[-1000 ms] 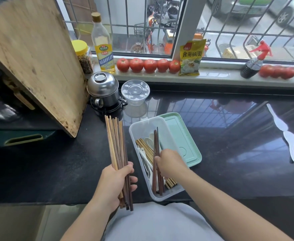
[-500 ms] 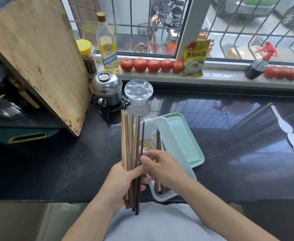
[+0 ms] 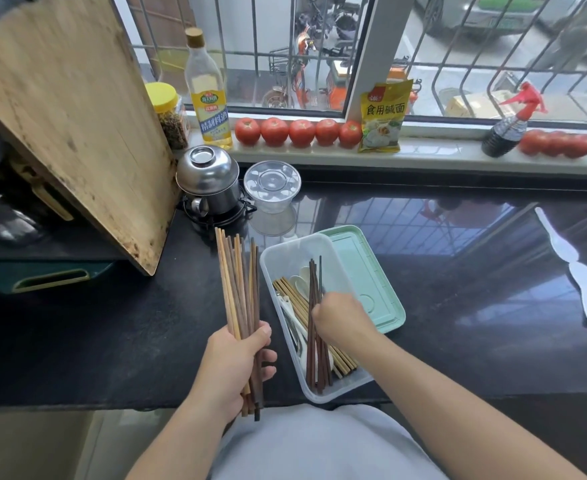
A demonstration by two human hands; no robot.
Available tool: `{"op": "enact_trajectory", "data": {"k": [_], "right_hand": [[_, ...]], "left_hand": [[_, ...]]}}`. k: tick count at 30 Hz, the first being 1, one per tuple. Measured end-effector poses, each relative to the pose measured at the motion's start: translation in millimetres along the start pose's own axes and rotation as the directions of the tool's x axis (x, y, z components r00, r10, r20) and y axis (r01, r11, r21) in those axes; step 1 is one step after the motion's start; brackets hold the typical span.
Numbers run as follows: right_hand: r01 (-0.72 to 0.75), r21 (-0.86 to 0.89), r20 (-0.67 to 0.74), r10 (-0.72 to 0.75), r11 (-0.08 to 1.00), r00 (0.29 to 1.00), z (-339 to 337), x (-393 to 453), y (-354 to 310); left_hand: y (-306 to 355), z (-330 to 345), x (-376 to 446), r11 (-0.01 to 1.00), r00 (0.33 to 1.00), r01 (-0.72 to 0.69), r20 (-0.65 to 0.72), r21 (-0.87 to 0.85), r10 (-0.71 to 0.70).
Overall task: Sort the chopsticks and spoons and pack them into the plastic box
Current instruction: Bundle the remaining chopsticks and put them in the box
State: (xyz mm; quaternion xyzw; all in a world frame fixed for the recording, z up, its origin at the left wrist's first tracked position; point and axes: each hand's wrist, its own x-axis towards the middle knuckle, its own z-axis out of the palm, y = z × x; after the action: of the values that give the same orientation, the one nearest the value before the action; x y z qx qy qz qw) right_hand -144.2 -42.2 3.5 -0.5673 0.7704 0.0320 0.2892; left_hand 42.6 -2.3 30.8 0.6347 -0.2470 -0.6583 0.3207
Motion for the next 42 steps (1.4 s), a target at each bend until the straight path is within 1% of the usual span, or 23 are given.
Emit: {"op": "enact_trajectory", "data": {"k": [3,6,8,9,10,11,12,13,14,16,19,20,21,22,24,26,29,33,36,38,39,40,42], "right_hand": [[-0.001,-0.041,0.006,0.001,0.999,1.0,11.2,14.3,-2.5],[0.048,-0.221,0.065,-0.035,0.974,0.997,8.1,10.5,-5.0],[0.07,-0.201,0.02,-0.068,0.977,0.998,-0.2,-1.0,-6.0],[0.075,-0.116,-0.028,-0.079,0.99,0.997,-3.8,-7.1,-6.8],[0.081,0.022,-0.064,-0.079,0.996,0.995,-7.2,-14.9,-9.0],[0.091,0.197,-0.057,-0.082,0.976,0.995,-10.6,-22.9,-12.9],[0.099,0.384,-0.017,-0.101,0.918,0.995,-14.1,-31.0,-18.5],[0.089,0.551,0.031,-0.127,0.83,0.991,-17.4,-40.1,-24.6],[0.074,0.673,0.065,-0.158,0.736,0.985,-19.9,-48.0,-30.2],[0.049,0.784,0.067,-0.163,0.618,0.984,-21.6,-55.8,-36.1],[0.006,0.83,0.011,-0.028,0.558,1.0,-24.7,-50.9,-31.1],[0.012,0.832,-0.043,0.043,0.555,0.998,-28.4,-45.0,-26.1],[0.025,0.805,-0.11,0.108,0.593,0.988,-32.6,-37.4,-19.2],[0.038,0.73,-0.182,0.141,0.682,0.973,-37.0,-30.2,-13.0],[0.034,0.499,-0.248,0.105,0.866,0.963,-40.7,-21.2,-2.2],[0.04,0.319,-0.21,0.03,0.947,0.977,-30.1,-17.0,-0.5],[0.059,0.102,-0.125,-0.046,0.993,0.991,0.3,-8.4,-4.0],[0.037,-0.031,-0.114,-0.04,0.999,0.993,10.7,6.7,-3.5],[0.066,-0.163,-0.099,-0.083,0.984,0.992,5.2,4.3,-2.4],[0.098,-0.187,-0.105,-0.119,0.977,0.987,0.0,-7.4,-4.6],[0.109,-0.146,-0.107,-0.125,0.983,0.986,-2.5,-14.1,-5.9],[0.117,-0.051,-0.099,-0.122,0.992,0.988,-4.7,-21.4,-8.0],[0.115,0.24,-0.045,-0.107,0.964,0.993,-10.0,-34.8,-15.5]], "left_hand": [[0.7,0.9,0.1,1.0,1.0,-0.011,0.0,0.0,0.011],[-0.7,0.6,0.1,1.0,1.0,-0.018,0.001,-0.007,0.018],[-0.7,0.3,-0.7,0.999,0.999,-0.033,0.02,0.018,0.033],[0.2,0.0,-1.0,0.999,0.999,-0.038,0.035,0.027,0.037],[1.4,0.2,-1.5,0.999,0.998,-0.037,0.055,0.027,0.036],[2.8,0.9,-1.8,0.999,0.996,-0.031,0.082,0.019,0.03],[4.4,2.0,-2.1,1.0,0.993,-0.022,0.114,0.008,0.021],[6.2,3.5,-2.5,1.0,0.989,-0.012,0.147,0.001,0.012],[8.2,5.7,-2.8,1.0,0.983,-0.007,0.183,-0.001,0.007],[11.6,9.2,-3.0,1.0,0.972,-0.007,0.236,0.004,0.005],[13.4,11.2,-1.2,1.0,0.975,-0.006,0.222,0.022,0.001],[12.9,10.8,0.0,1.0,0.982,-0.004,0.187,0.018,0.001],[11.7,9.3,1.5,1.0,0.99,-0.001,0.143,0.016,-0.001],[9.9,7.4,2.7,1.0,0.995,0.002,0.099,0.016,-0.004],[7.1,4.0,3.6,1.0,1.0,0.006,0.022,0.011,-0.006],[6.0,0.6,4.1,1.0,0.999,0.008,-0.032,0.003,-0.008],[6.8,-1.2,5.3,1.0,0.999,0.015,-0.05,0.002,-0.015],[9.3,-0.5,4.3,1.0,1.0,0.001,-0.018,0.019,0.0],[9.7,1.1,1.4,0.999,1.0,-0.029,-0.001,0.038,0.029],[9.8,1.1,0.2,0.999,0.999,-0.027,0.019,0.028,0.026],[10.0,1.0,-0.5,1.0,0.999,-0.022,0.029,0.021,0.021],[10.3,1.1,-1.0,1.0,0.999,-0.019,0.041,0.016,0.018],[11.4,2.0,-1.9,1.0,0.998,-0.013,0.069,0.016,0.012]]}}
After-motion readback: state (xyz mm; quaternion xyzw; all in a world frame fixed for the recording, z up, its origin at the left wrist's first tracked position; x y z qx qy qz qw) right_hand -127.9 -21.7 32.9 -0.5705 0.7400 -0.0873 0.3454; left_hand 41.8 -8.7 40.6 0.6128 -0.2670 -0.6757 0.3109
